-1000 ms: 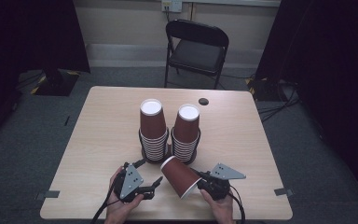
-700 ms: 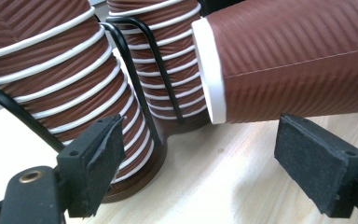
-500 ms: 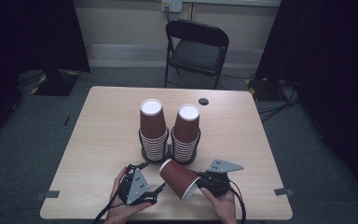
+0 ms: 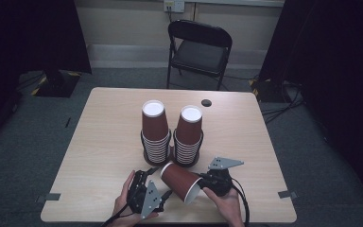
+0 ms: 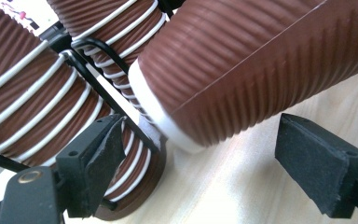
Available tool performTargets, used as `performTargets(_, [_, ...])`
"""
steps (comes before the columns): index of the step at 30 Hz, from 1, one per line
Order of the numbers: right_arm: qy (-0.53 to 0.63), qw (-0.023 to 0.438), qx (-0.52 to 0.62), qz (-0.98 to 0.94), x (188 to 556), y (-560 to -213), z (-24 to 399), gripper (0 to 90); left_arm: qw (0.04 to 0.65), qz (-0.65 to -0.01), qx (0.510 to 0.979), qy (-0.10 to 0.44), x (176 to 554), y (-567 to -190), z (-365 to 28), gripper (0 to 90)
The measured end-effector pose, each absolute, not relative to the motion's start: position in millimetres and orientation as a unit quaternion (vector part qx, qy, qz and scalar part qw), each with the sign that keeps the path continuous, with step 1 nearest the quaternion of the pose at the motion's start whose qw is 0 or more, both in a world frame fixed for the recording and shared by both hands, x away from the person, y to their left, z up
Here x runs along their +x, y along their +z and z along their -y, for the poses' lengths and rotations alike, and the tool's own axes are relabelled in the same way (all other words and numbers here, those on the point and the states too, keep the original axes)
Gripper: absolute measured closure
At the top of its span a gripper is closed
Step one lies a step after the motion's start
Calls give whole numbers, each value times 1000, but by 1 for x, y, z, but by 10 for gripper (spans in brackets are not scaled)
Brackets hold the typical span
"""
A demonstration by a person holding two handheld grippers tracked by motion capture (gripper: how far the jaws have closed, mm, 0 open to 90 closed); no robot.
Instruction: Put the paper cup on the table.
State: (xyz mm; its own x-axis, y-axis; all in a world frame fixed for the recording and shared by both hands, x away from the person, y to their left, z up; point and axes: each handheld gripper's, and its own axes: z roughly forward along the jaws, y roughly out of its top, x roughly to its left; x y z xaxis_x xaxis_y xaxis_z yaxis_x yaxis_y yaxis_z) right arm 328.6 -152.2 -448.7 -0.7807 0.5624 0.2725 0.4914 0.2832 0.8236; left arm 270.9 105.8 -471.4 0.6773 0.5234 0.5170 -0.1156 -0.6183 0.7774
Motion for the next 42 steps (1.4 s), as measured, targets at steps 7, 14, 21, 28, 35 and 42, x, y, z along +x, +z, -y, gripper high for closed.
performTargets(7, [483, 21, 339, -807, 333, -446, 148, 862, 403, -112, 812, 406, 269, -472, -102, 151])
performTargets(14, [467, 7, 332, -819, 337, -442, 140, 861, 369, -100, 813, 439, 267, -476, -96, 124])
performTargets(21, [460, 3, 331, -824, 340, -440, 135, 861, 358, -87, 813, 452, 265, -475, -90, 67])
performTargets(28, [454, -1, 324, -830, 341, -437, 130, 863, 359, -81, 811, 456, 264, -474, -84, 39])
performTargets(35, [450, -5, 315, -836, 342, -435, 121, 865, 360, -70, 807, 463, 261, -473, -77, 33])
performTargets(42, [452, -15, 312, -835, 345, -434, 116, 866, 364, -80, 801, 468, 261, -471, -73, 7])
